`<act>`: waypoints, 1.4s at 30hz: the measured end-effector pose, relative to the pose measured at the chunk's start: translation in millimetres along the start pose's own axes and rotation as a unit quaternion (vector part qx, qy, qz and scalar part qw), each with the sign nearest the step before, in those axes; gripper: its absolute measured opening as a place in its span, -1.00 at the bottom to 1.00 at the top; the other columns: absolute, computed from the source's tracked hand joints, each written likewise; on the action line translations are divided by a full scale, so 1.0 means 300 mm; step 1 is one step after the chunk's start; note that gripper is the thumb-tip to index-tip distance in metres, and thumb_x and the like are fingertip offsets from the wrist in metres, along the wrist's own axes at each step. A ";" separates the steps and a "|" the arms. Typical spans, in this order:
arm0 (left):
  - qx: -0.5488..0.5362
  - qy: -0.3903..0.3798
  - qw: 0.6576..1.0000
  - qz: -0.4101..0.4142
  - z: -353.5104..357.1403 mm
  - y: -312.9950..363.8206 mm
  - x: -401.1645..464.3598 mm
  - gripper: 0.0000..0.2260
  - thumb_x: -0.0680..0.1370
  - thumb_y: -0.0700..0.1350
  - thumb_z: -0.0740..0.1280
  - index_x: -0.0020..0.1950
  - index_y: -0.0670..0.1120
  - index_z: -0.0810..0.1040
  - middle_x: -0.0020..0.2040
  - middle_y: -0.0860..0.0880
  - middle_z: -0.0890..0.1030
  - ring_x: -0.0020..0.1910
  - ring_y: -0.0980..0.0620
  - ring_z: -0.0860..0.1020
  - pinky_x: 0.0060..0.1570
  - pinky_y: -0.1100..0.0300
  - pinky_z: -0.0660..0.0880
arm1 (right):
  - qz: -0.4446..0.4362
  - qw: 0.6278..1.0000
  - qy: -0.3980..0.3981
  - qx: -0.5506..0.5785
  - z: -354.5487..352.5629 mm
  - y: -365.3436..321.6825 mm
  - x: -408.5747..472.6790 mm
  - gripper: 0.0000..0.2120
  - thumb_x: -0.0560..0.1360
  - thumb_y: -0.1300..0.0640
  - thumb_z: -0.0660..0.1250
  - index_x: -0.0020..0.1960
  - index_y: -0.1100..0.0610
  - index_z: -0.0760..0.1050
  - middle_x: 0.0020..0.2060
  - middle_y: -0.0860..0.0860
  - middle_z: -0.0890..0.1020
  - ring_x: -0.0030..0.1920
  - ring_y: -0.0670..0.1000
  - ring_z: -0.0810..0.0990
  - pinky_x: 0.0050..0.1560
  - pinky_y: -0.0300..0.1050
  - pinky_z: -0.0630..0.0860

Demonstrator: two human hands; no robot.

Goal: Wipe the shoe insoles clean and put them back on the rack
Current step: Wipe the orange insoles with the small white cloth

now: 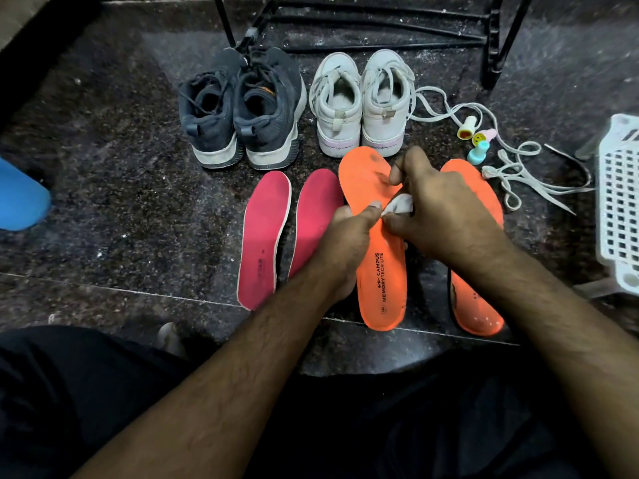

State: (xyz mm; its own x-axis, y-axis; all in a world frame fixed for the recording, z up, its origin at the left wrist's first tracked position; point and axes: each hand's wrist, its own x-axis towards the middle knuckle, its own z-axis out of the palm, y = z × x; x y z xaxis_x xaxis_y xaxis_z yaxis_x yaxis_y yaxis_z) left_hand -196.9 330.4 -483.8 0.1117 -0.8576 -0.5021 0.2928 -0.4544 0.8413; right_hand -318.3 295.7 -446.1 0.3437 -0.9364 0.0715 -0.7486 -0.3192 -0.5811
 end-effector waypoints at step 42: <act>-0.041 0.001 0.999 -0.013 -0.006 0.033 -0.009 -0.87 0.68 -0.13 0.23 0.03 -0.09 0.56 -0.22 -0.08 0.65 -0.34 -0.01 0.60 -0.33 0.16 0.55 | -0.004 0.994 -0.112 -0.006 -0.025 0.002 -0.022 -0.61 0.30 0.17 0.54 -0.07 -0.03 0.36 -0.32 -0.06 0.60 -0.32 -0.15 0.51 -0.35 -0.34 0.31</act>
State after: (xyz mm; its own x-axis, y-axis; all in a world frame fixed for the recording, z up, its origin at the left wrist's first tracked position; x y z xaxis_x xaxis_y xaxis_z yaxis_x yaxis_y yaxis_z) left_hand -192.7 328.7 -474.4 0.1040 -0.8455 -0.5238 0.3733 -0.4550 0.8085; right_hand -325.2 300.5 -440.7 0.4673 -0.8776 -0.1071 -0.7514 -0.3304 -0.5711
